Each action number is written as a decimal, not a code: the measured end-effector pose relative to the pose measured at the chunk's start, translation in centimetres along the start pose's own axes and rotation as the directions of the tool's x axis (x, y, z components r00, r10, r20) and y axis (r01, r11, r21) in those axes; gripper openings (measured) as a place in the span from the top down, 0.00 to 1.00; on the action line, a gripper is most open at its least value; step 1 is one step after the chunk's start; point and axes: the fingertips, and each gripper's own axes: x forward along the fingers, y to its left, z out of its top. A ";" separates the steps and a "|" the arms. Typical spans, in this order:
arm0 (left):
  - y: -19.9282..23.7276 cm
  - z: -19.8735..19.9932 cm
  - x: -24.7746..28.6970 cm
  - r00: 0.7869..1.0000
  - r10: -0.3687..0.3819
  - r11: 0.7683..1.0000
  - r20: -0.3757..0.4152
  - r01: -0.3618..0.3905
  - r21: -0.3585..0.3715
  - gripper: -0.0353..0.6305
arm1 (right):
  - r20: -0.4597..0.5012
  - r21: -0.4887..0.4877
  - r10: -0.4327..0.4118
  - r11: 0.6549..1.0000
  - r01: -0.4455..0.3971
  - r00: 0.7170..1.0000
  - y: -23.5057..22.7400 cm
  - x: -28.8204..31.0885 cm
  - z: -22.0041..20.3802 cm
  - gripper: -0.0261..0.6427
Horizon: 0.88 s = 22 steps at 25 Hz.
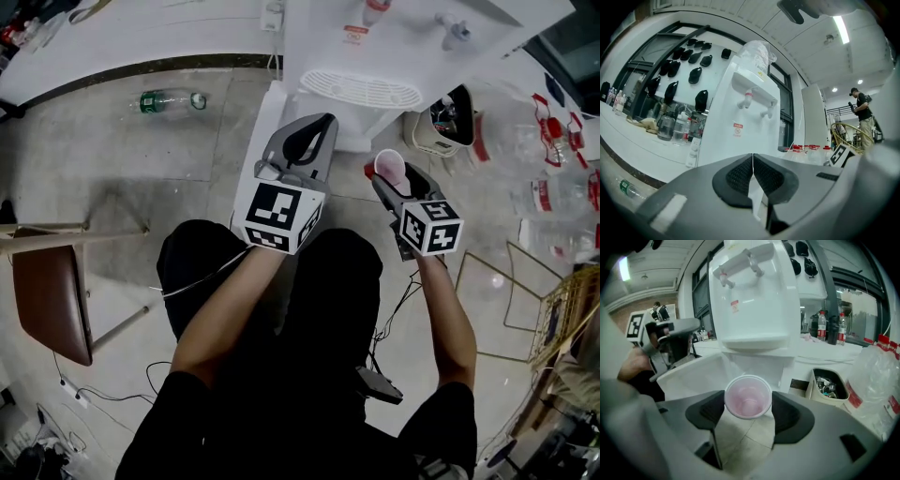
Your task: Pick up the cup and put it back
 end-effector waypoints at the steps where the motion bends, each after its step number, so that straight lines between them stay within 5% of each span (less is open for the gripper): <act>1: 0.0 0.1 0.1 1.000 0.000 1.000 0.001 0.000 -0.002 0.93 | 0.011 -0.005 0.006 1.000 -0.006 1.000 0.2 -1.0 0.7 0.51; 10: -0.3 -0.2 0.5 1.000 -0.016 1.000 -0.016 0.016 -0.025 0.93 | 0.119 -0.116 0.051 0.993 -0.037 0.992 1.7 -7.2 10.0 0.51; 15: -0.8 -0.3 0.3 0.999 -0.033 0.999 -0.020 0.032 -0.038 0.93 | 0.221 -0.120 0.018 0.993 0.009 0.975 1.2 -7.3 14.7 0.51; 22: -1.0 -0.1 0.1 0.999 -0.039 0.998 -0.013 0.039 -0.041 0.93 | 0.246 -0.098 -0.078 0.990 0.105 0.966 -1.5 -4.6 17.0 0.51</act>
